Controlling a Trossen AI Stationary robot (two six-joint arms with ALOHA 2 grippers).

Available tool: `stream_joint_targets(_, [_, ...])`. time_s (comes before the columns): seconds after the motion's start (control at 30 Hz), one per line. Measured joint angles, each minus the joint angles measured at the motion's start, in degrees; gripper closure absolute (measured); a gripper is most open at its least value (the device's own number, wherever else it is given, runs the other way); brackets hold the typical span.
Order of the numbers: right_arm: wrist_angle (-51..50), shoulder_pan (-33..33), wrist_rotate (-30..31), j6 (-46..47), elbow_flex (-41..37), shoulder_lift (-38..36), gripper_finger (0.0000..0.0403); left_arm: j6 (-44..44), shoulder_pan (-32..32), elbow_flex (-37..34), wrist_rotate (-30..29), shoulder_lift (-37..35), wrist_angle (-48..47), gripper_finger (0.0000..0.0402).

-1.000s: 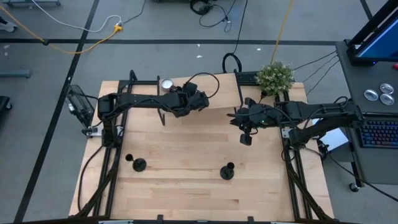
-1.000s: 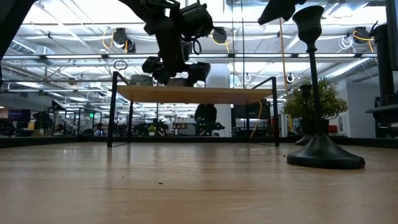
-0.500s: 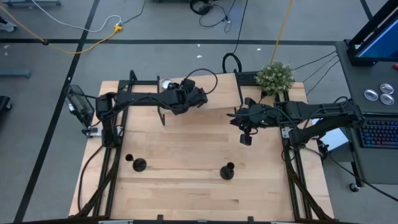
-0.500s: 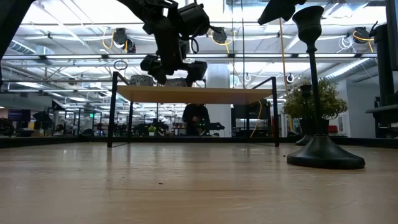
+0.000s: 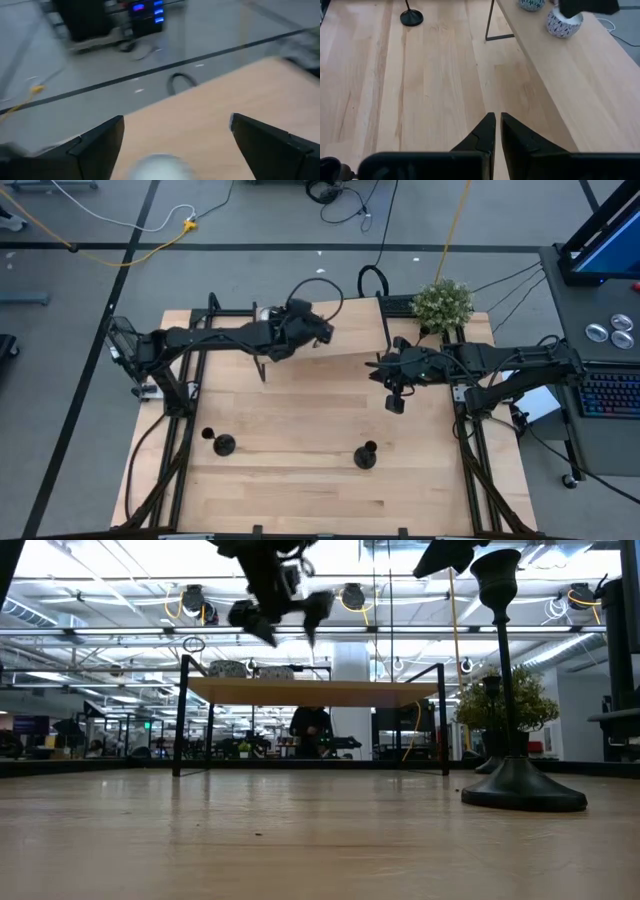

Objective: Pick & Place candle stick holders
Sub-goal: Put the white scented candle on the shelf

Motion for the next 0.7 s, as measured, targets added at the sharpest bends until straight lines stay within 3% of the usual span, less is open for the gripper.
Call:
stream_joint_targets(0.1, [0.33,0.0,0.01,0.0,0.0,0.0,0.0385,3.99,-2.07,0.0,1.69,0.0,4.9,0.0088])
stream_joint_targets(0.47, [1.92,0.0,0.01,0.0,0.0,0.0,0.0385,5.33,-2.5,0.0,5.84,0.42,5.34,0.0367])
stream_joint_targets(0.53, [1.94,0.0,0.02,0.03,0.0,0.0,0.0385,4.95,-1.9,0.0,7.09,0.42,5.25,0.0392])
stream_joint_targets(0.7, [1.93,0.0,0.02,0.66,0.0,0.0,0.0385,2.0,-0.09,0.0,11.04,0.79,2.96,0.0393])
